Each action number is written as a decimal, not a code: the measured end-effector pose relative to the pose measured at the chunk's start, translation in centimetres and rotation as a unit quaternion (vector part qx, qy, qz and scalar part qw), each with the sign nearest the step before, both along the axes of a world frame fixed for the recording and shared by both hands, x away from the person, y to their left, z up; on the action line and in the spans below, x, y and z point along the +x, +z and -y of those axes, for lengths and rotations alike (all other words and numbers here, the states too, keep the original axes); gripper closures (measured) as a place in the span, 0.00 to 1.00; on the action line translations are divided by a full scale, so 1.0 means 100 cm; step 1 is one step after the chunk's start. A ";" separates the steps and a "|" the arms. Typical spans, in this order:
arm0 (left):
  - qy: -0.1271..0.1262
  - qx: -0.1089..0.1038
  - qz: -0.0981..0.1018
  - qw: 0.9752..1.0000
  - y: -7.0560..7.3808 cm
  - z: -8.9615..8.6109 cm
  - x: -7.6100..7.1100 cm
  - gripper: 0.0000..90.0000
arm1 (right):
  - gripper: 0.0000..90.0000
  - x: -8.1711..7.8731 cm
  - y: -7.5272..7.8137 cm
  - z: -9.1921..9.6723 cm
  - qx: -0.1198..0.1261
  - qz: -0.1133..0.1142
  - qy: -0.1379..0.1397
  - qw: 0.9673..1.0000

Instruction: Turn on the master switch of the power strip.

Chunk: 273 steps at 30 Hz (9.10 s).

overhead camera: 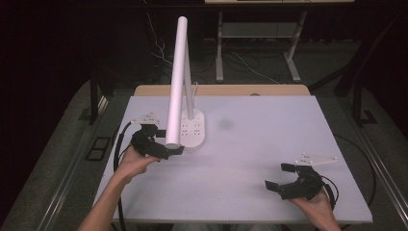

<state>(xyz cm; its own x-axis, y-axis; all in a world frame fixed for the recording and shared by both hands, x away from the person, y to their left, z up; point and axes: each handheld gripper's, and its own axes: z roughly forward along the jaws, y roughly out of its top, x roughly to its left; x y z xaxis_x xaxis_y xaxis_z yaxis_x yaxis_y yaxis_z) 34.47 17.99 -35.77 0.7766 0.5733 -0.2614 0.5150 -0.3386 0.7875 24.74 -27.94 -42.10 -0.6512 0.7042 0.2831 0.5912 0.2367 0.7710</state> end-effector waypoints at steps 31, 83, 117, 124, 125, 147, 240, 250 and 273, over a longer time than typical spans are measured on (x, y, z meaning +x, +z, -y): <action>0.023 0.020 -0.002 1.000 0.021 -0.010 0.051 0.06 | 0.00 0.000 -0.001 0.002 -0.002 -0.001 -0.001 1.000; 0.072 0.054 -0.050 0.995 -0.005 -0.015 0.124 0.69 | 0.00 -0.001 -0.001 0.007 0.003 -0.001 -0.005 1.000; 0.127 -0.043 -0.100 0.986 -0.042 -0.012 0.150 1.00 | 0.00 0.000 0.000 0.009 0.009 -0.001 -0.003 1.000; 0.129 -0.045 -0.105 0.985 -0.050 -0.008 0.151 1.00 | 0.00 0.000 0.000 0.009 0.009 -0.001 -0.003 1.000; 0.129 -0.045 -0.106 0.985 -0.051 -0.008 0.151 1.00 | 0.00 0.000 -0.001 0.009 0.009 -0.001 -0.003 1.000; 0.127 -0.023 -0.105 0.986 -0.066 0.004 0.153 1.00 | 0.00 0.000 -0.001 0.010 0.008 0.001 -0.003 1.000; 0.168 0.019 -0.007 0.986 -0.023 -0.021 0.103 0.86 | 0.00 0.003 -0.002 0.012 0.004 0.001 -0.006 1.000; 0.160 -0.035 0.007 0.986 -0.009 -0.036 0.078 0.26 | 0.00 0.002 -0.002 0.013 0.004 -0.001 -0.004 1.000; 0.134 -0.047 0.026 0.990 -0.008 -0.035 0.010 0.00 | 0.00 0.000 -0.001 0.018 0.009 0.004 -0.011 1.000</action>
<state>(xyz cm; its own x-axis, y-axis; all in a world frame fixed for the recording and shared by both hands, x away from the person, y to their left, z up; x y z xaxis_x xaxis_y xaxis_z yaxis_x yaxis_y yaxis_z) 35.45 21.49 -36.53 0.6133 0.7361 -0.2863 0.5344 -0.1198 0.8367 24.75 -29.71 -42.19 -0.6379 0.7129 0.2911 0.5900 0.2095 0.7798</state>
